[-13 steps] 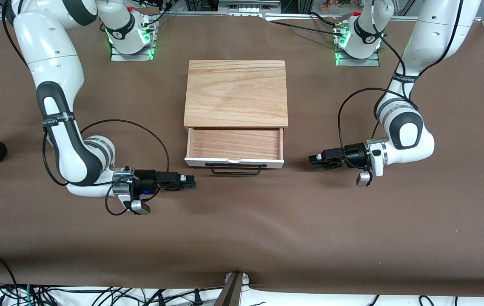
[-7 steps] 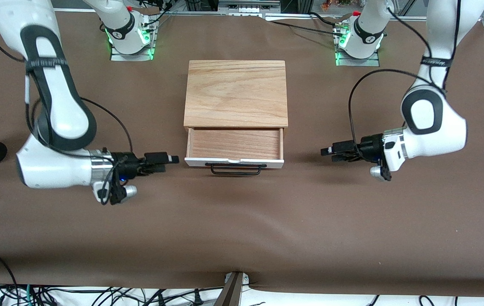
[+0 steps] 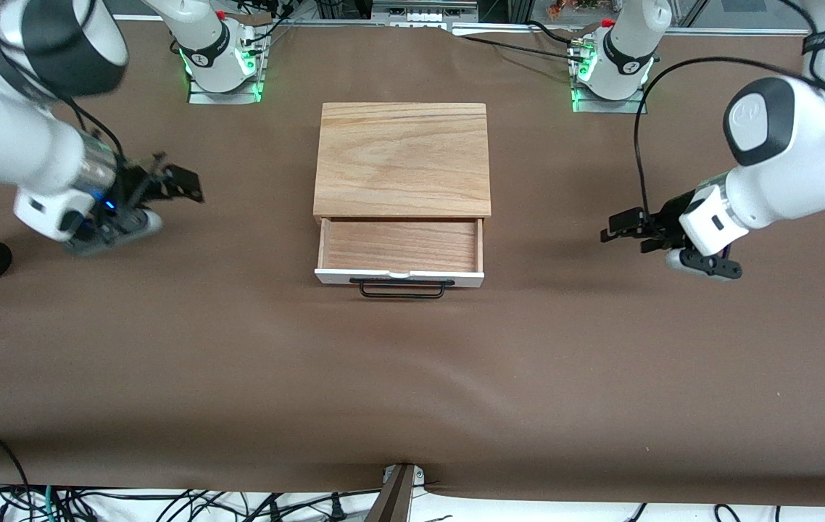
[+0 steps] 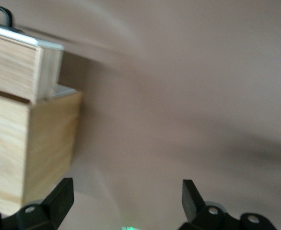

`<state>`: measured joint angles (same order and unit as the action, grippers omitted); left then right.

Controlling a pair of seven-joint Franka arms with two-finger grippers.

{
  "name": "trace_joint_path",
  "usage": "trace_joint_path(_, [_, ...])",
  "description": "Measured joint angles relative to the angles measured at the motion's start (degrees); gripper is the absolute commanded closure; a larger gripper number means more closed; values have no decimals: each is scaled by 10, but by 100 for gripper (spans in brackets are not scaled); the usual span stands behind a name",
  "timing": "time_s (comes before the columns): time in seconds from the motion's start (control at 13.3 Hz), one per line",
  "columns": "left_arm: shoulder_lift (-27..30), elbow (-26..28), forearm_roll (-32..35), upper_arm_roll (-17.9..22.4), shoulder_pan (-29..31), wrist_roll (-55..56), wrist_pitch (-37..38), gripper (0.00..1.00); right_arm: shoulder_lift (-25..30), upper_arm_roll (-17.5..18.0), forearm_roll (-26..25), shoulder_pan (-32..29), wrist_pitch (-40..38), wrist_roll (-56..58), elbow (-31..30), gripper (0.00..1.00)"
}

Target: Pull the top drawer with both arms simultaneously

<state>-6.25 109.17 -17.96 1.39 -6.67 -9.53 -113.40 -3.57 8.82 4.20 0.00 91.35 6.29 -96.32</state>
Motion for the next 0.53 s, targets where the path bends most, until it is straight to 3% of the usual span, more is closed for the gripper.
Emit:
trace_joint_path(0.15, [24,0,76,-2,0,1,3,0,66,-6,-37,-23,-10,-1,-29,0])
trace_joint_path(0.3, [39,0,116,-5,0,1,4,0,107,-40,-50,-25,-13,-6,-44,0])
trace_joint_path(0.53, [54,-1,121,-7,0,1,16,0,113,-103,-49,-7,1,-7,-50,0])
